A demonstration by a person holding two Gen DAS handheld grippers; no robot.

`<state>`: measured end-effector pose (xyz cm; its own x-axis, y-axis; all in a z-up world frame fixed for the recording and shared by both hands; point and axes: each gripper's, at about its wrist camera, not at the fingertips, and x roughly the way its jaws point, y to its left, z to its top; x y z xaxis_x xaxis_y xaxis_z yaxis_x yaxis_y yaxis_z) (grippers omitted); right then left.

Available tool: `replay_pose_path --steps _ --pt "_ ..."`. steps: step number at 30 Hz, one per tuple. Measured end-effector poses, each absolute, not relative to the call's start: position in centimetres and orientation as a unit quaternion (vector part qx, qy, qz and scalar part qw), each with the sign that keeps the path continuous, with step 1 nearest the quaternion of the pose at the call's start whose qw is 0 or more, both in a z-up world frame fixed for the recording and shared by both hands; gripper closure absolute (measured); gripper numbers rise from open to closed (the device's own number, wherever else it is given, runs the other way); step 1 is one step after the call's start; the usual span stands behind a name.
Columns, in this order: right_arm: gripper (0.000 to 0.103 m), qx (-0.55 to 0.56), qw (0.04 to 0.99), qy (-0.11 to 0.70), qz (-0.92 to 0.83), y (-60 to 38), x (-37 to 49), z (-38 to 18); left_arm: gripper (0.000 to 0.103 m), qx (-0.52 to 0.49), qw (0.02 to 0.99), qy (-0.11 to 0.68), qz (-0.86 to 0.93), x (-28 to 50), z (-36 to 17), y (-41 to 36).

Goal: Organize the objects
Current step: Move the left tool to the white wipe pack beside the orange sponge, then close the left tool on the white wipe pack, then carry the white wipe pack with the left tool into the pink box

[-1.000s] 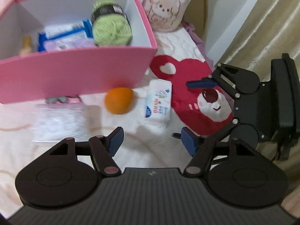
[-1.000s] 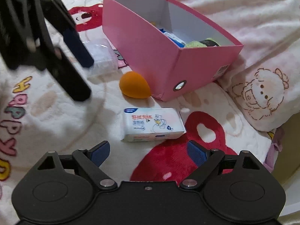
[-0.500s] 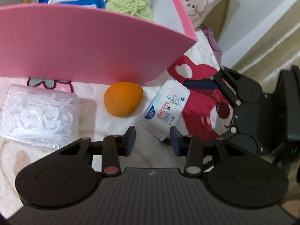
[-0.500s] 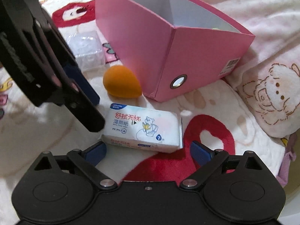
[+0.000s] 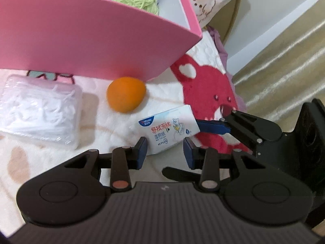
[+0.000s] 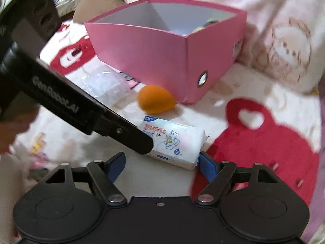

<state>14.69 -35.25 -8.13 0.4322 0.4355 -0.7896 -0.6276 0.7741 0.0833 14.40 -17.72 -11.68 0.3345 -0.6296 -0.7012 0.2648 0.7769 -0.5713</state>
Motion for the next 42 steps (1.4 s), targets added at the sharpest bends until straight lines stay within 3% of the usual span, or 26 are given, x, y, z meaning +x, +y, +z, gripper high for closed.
replay_pose_path --steps 11,16,19,26,28,35,42 --pt "0.02 -0.043 0.862 0.433 0.261 -34.2 13.5 -9.6 0.066 -0.154 0.806 0.512 -0.253 14.9 -12.1 -16.1" --pt "0.043 -0.048 0.878 0.423 0.221 -34.4 13.0 -9.3 0.072 -0.161 0.802 0.515 -0.256 15.2 -12.5 -16.4" --pt "0.045 -0.063 0.883 0.41 0.219 -34.2 12.7 -9.9 0.072 -0.162 0.805 0.518 -0.242 14.9 -12.9 -16.8" --pt "0.044 -0.075 0.887 0.404 0.21 -33.6 11.8 -9.2 0.072 -0.133 0.82 0.5 -0.244 13.5 -11.8 -17.4" --pt "0.036 -0.062 0.887 0.405 0.214 -33.7 11.2 -8.7 0.072 -0.138 0.815 0.503 -0.253 13.0 -11.5 -17.0" --pt "0.021 -0.046 0.883 0.405 0.231 -32.6 8.9 -6.7 0.072 -0.126 0.807 0.51 -0.27 10.6 -10.1 -15.7" --pt "0.024 -0.061 0.893 0.394 0.21 -30.7 7.5 -4.9 0.072 -0.114 0.817 0.493 -0.275 9.2 -7.0 -14.1"
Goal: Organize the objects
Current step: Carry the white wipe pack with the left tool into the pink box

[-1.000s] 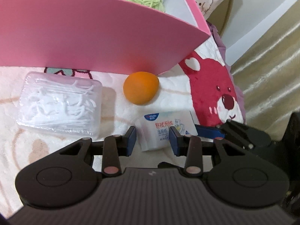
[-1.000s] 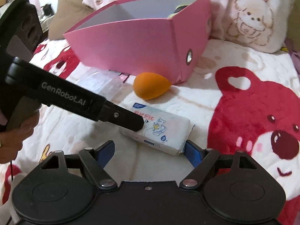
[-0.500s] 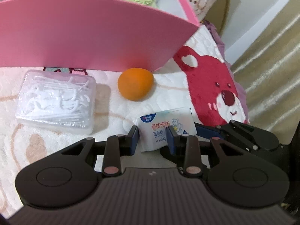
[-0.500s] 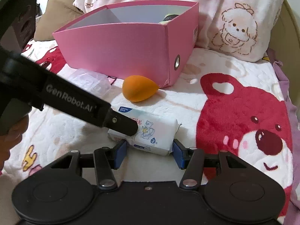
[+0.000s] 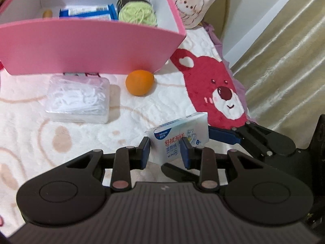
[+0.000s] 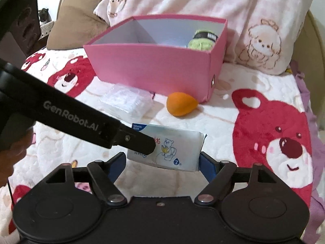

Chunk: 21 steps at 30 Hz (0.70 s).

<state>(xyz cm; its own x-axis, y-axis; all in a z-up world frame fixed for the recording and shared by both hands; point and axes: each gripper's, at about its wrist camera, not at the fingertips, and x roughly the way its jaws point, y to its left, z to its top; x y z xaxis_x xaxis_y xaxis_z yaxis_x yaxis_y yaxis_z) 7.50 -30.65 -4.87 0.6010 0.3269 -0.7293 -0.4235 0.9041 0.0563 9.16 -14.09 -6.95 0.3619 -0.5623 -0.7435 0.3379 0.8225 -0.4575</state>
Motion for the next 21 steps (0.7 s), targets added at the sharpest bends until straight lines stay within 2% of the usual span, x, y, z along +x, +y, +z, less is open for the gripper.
replay_pose_path --steps 4,8,16,21 --pt "0.048 -0.055 0.893 0.398 0.202 -29.5 7.4 -3.1 0.072 -0.078 0.837 0.476 -0.258 8.6 -5.1 -13.0" --pt "0.049 -0.04 0.896 0.391 0.207 -28.4 7.1 -1.4 0.071 -0.105 0.839 0.472 -0.251 8.8 -3.8 -10.7" --pt "0.064 -0.012 0.9 0.369 0.232 -27.6 7.3 2.4 0.071 -0.118 0.835 0.474 -0.253 9.5 -0.1 -7.5" --pt "0.066 0.001 0.9 0.363 0.24 -27.3 9.5 5.4 0.071 -0.105 0.841 0.466 -0.253 11.5 3.5 -6.8"
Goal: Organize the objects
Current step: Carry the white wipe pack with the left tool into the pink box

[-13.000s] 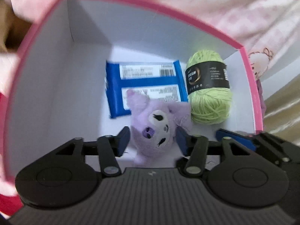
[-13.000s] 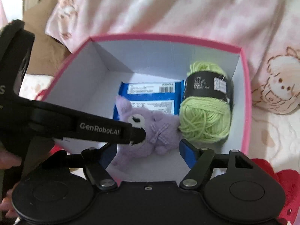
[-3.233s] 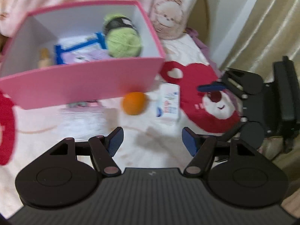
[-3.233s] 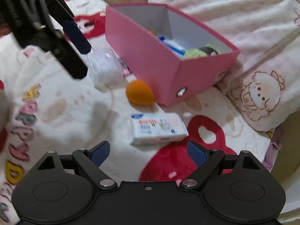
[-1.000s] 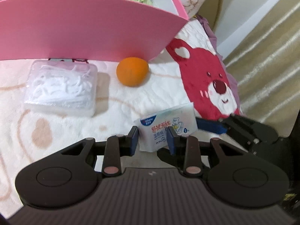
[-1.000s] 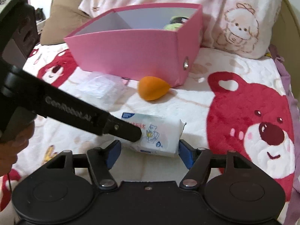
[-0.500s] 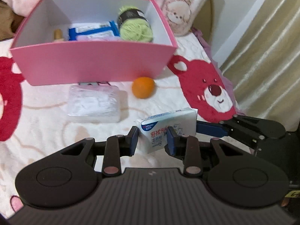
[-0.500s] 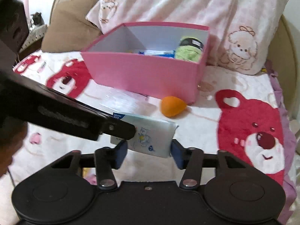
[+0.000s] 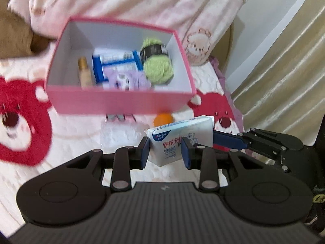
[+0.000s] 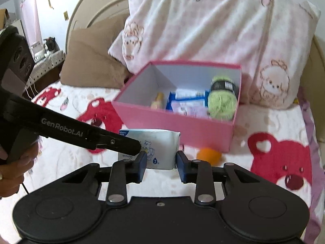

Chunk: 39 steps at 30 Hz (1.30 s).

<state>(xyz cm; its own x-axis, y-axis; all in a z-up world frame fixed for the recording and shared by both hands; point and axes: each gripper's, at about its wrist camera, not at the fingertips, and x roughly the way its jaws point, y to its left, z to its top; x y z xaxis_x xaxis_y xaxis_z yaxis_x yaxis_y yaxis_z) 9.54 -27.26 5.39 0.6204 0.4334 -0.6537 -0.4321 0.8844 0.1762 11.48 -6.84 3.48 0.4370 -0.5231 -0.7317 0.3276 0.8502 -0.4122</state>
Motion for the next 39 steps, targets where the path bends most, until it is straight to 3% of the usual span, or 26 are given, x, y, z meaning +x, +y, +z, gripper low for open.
replay_pose_path --steps 10,29,39 --pt "0.066 0.016 0.9 0.362 0.241 -25.7 17.7 9.0 0.071 -0.107 0.842 0.474 -0.233 19.9 7.5 -5.3" --pt "0.068 0.045 0.881 0.431 0.19 -23.3 30.9 -1.3 0.072 -0.208 0.83 0.487 -0.176 32.8 -3.5 -4.3" --pt "0.068 -0.027 0.884 0.44 0.156 -20.9 32.4 -3.3 0.074 -0.218 0.826 0.494 -0.161 34.7 -5.8 -4.7"
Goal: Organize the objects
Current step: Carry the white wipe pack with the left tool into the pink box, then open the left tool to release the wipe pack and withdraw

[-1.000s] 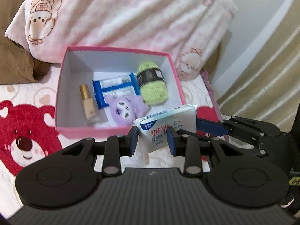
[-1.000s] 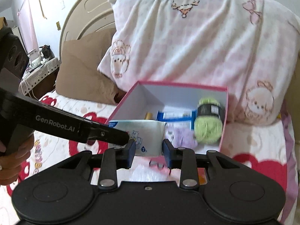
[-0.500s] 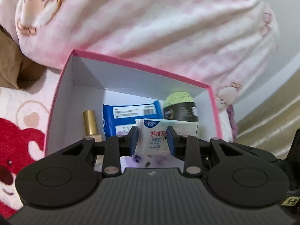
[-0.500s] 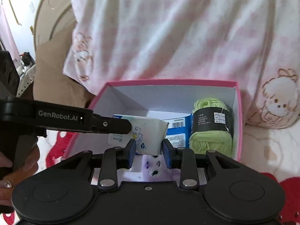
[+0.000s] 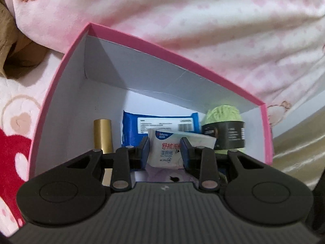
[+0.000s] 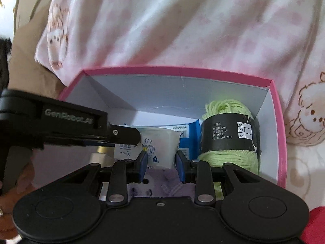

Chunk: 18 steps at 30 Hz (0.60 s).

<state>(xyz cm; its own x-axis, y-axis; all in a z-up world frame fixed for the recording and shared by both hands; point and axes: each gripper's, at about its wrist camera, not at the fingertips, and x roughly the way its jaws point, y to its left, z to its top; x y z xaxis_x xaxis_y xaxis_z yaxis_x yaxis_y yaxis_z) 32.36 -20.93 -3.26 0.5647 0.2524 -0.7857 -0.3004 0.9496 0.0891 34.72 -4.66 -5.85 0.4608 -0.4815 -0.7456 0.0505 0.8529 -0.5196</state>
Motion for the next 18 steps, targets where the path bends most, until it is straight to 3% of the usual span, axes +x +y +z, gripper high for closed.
replay_pose_path --steps 6,9,18 --pt "0.068 -0.054 0.889 0.436 0.129 -20.1 32.1 -4.2 0.073 -0.202 0.833 0.491 -0.156 34.9 -6.3 -5.5" --pt "0.067 -0.056 0.893 0.432 0.115 -20.6 31.6 -3.9 0.06 -0.206 0.836 0.484 -0.154 34.6 -5.8 -5.2" --pt "0.064 -0.038 0.881 0.43 0.192 -21.7 25.6 0.1 0.059 -0.093 0.847 0.485 -0.197 29.5 -1.0 -5.3"
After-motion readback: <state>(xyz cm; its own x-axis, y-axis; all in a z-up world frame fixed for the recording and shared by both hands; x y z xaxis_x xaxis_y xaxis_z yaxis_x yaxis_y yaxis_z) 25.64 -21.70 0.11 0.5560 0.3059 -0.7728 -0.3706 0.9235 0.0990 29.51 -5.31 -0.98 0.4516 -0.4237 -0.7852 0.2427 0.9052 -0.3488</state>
